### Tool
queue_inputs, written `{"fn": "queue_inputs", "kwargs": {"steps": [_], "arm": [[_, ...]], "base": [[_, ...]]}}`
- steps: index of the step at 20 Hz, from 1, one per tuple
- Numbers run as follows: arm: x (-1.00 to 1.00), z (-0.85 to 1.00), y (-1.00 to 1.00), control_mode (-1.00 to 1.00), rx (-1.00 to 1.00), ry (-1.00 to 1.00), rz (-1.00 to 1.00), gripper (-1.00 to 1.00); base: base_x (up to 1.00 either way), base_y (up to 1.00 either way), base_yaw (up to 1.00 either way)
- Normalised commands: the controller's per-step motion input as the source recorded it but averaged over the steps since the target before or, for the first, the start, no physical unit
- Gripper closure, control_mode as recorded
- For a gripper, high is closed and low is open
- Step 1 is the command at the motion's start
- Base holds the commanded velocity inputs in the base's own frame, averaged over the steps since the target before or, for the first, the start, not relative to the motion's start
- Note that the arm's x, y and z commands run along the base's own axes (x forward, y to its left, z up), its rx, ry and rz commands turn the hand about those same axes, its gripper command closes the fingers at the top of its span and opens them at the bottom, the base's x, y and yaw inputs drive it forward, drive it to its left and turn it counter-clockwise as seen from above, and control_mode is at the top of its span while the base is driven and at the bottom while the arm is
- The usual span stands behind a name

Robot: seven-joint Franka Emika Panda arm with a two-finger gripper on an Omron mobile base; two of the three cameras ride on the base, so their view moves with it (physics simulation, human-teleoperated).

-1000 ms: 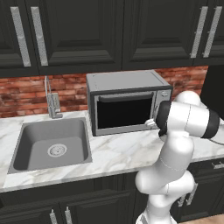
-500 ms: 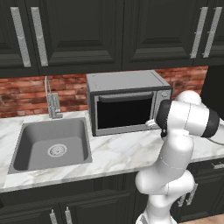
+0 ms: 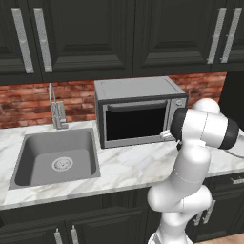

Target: Pick up the bagel from the plate, place it on the toaster oven rack, close the door, and set the timer.

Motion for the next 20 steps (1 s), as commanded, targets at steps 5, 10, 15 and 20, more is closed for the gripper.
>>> {"fn": "queue_inputs", "kwargs": {"steps": [5,10,15,20], "arm": [[0.24,0.00,-0.59,-1.00,0.07,0.00,-0.03,1.00],[0.26,0.00,-0.59,-1.00,0.25,0.00,0.00,1.00],[0.27,0.00,-0.57,-1.00,0.41,0.05,0.00,1.00],[0.43,0.00,-0.59,-1.00,0.50,0.13,0.00,1.00]], "base": [[0.00,0.00,0.00],[0.00,0.00,0.00],[0.00,0.00,0.00],[0.00,0.00,0.00]]}}
